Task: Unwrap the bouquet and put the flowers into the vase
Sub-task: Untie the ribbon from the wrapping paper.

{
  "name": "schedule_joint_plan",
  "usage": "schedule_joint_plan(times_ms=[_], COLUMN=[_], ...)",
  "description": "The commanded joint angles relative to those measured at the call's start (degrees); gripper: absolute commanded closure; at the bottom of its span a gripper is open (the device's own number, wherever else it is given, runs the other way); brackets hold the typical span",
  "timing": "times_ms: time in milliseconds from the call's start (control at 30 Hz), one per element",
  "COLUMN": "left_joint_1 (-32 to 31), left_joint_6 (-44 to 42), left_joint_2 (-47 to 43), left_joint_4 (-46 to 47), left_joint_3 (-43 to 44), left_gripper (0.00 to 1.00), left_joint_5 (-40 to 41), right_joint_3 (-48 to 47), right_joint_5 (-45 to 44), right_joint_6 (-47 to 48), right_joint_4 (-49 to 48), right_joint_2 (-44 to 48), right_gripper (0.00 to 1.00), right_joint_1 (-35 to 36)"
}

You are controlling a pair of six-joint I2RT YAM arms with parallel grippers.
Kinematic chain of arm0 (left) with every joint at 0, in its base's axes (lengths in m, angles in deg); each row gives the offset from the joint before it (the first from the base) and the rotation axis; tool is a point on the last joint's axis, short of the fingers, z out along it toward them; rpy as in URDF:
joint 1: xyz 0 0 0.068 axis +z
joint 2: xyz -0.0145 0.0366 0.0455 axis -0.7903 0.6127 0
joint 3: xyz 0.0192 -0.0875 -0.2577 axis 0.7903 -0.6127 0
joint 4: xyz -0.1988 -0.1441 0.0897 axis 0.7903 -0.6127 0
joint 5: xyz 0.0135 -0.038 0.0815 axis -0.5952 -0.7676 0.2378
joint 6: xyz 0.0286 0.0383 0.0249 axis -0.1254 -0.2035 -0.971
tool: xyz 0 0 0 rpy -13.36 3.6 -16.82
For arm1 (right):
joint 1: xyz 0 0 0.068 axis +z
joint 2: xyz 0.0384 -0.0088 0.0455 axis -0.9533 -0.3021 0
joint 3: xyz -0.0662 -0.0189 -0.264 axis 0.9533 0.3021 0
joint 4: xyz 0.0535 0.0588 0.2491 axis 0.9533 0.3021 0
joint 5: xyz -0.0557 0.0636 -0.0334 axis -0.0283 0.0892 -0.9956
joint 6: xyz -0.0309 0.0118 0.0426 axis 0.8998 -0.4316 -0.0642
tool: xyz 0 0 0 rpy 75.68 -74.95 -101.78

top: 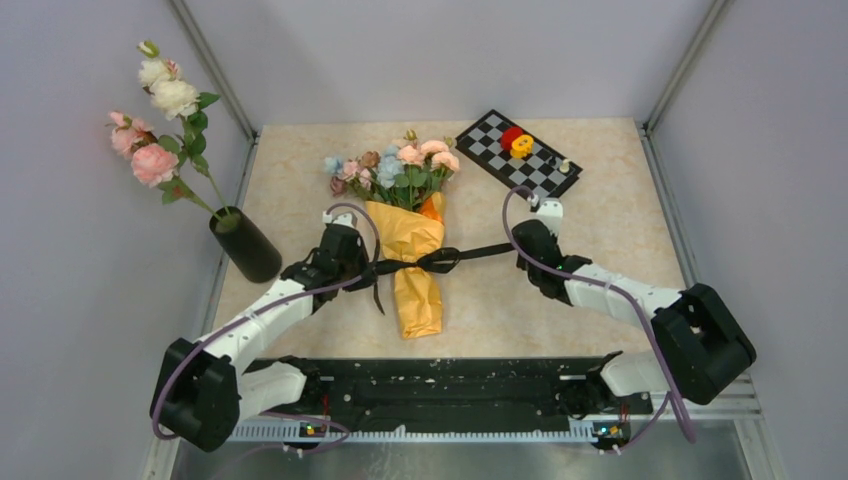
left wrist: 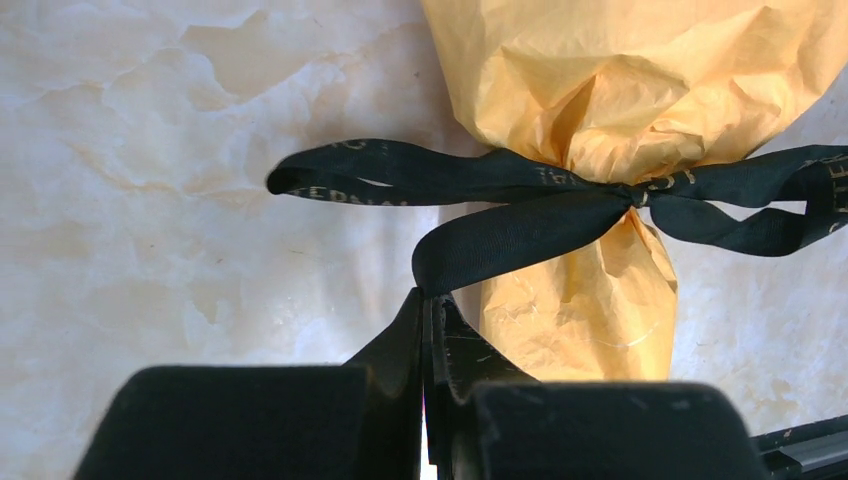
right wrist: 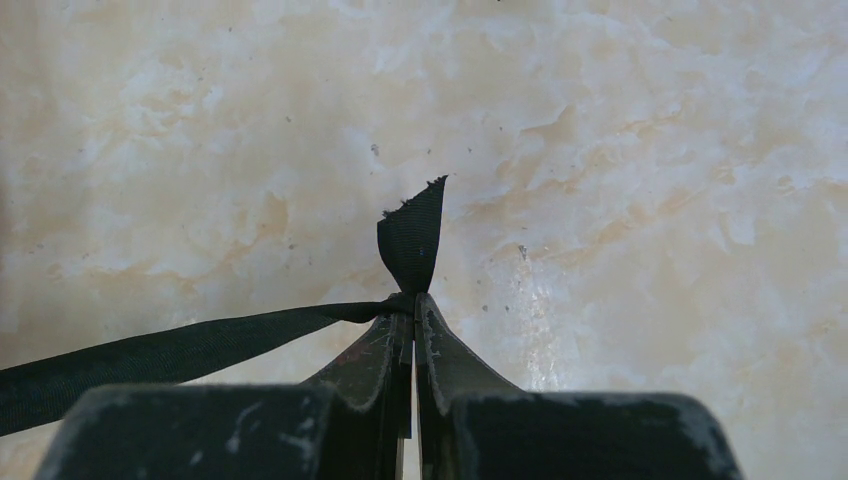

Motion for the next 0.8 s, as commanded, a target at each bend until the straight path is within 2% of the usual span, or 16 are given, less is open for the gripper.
schedule_joint_plan(times_ms=[0,767], left_joint_1=[1.9,8.1], left_joint_6=[-1.3,-3.3], left_joint_2=[-2.7,-5.2], left_joint_4=[-1.3,-4.0], left_joint_3=[0.9,0.9], left_gripper=[1.0,1.0], left_joint_5=[0.0,-4.6], right_joint_3=[1.1,3.3], right_joint_5=[0.4,3.7], right_joint_6=[-0.9,0.3], right_joint_4=[-1.4,-3.3], right_joint_2=[1.8,6.7], right_gripper=[1.0,1.0], right_joint_1=[-2.2,-5.4])
